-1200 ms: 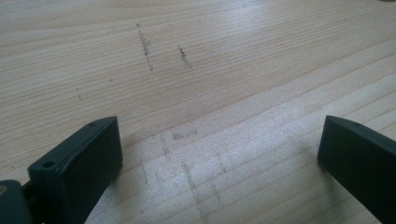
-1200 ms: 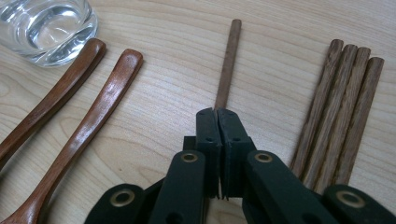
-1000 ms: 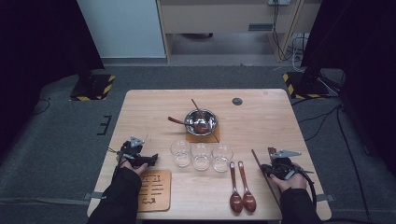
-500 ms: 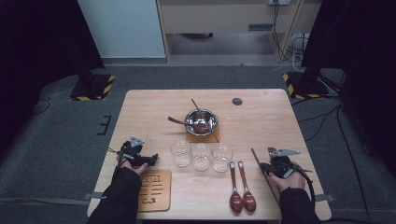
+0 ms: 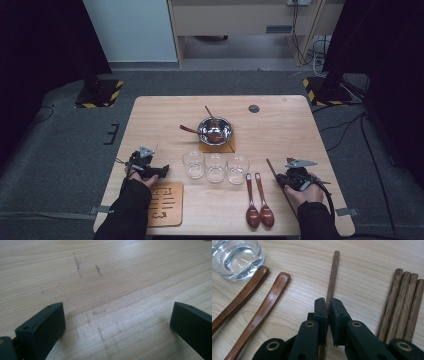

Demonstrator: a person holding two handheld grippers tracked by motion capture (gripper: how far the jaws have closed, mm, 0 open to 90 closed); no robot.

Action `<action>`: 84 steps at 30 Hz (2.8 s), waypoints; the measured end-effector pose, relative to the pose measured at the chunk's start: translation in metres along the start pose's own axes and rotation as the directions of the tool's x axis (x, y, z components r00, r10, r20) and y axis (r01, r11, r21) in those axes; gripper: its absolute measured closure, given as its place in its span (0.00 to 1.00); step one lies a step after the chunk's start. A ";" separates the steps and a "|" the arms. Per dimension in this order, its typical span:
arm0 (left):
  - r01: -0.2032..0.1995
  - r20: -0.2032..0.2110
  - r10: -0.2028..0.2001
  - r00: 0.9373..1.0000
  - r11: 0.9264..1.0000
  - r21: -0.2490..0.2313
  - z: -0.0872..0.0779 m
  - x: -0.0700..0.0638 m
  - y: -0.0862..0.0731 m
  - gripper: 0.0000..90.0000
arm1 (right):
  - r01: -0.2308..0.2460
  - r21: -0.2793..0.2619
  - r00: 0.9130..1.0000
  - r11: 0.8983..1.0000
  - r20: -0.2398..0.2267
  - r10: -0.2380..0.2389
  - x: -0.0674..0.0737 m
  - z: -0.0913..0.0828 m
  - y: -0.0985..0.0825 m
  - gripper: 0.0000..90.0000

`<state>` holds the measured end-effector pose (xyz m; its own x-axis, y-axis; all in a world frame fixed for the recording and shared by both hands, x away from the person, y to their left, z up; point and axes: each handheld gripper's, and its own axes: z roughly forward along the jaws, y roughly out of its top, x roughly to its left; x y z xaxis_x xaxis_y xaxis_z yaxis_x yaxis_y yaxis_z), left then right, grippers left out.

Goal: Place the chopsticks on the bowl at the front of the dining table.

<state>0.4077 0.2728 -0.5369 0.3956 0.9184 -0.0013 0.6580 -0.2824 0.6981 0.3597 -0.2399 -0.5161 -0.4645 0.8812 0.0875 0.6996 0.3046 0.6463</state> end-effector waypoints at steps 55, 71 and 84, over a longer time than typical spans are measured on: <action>0.001 0.000 -0.001 1.000 1.000 -0.001 0.000 0.000 0.000 0.00 | 0.033 0.000 0.997 0.999 0.074 -0.033 0.012 -0.004 -0.013 0.91; 0.000 0.000 0.000 1.000 1.000 0.000 0.000 0.000 0.000 0.00 | 0.024 0.000 0.998 1.000 0.065 -0.024 0.013 -0.005 -0.009 0.94; 0.000 0.000 0.000 1.000 1.000 0.000 0.000 0.000 0.000 0.00 | -0.008 -0.057 0.999 0.998 0.042 0.011 0.009 -0.014 -0.003 0.94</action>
<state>0.4079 0.2727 -0.5370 0.3956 0.9184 -0.0019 0.6580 -0.2820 0.6983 0.3453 -0.2379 -0.5065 -0.4338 0.8988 0.0627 0.6716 0.2762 0.6875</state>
